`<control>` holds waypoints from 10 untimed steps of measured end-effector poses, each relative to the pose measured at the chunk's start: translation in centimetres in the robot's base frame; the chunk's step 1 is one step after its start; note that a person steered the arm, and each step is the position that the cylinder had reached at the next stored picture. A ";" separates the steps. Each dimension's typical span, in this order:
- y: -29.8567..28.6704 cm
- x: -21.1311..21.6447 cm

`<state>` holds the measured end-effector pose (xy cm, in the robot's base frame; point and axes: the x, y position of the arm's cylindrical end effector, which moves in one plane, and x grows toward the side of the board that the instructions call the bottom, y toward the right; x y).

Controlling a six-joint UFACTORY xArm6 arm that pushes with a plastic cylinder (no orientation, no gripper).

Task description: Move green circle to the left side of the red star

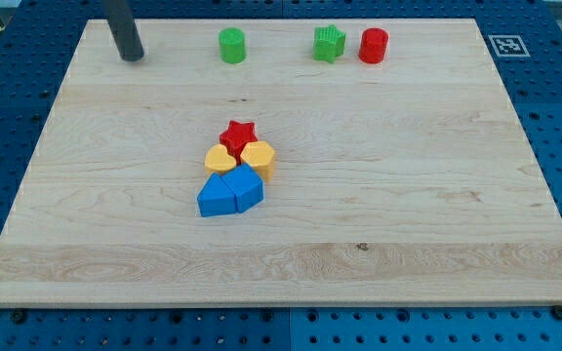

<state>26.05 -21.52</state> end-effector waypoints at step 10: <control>15.1 -4.6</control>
<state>21.46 -6.42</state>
